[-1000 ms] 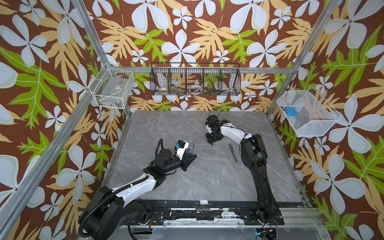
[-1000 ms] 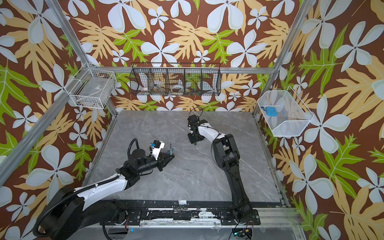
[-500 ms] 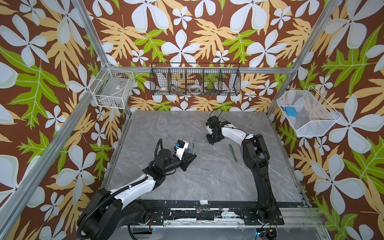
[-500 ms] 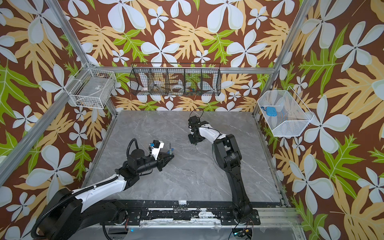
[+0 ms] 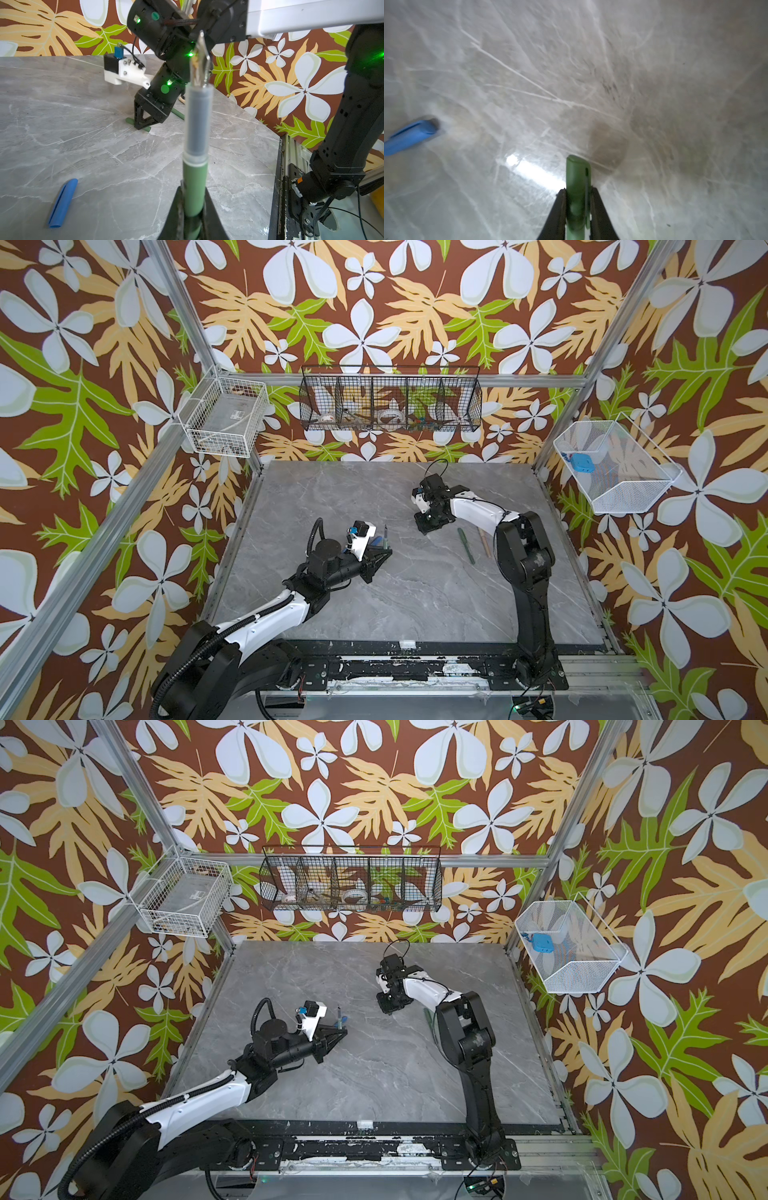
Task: Insert the pens into the pen caps
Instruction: 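Lift the green cap and carry it toward the pen in the left gripper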
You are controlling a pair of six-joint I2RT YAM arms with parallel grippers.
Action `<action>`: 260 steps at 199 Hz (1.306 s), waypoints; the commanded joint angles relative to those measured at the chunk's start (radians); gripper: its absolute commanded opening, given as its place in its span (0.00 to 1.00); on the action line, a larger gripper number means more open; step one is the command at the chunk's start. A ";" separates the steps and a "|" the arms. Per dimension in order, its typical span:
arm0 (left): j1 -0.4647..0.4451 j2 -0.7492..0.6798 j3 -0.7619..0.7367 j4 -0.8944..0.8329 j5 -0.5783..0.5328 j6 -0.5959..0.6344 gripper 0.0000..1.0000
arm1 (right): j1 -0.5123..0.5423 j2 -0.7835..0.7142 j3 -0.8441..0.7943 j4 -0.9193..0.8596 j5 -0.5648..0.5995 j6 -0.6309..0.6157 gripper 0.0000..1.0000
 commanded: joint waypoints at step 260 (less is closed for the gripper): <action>-0.169 -0.157 -0.029 -0.010 -0.232 0.104 0.00 | 0.237 -0.972 -0.871 1.254 -0.292 0.309 0.20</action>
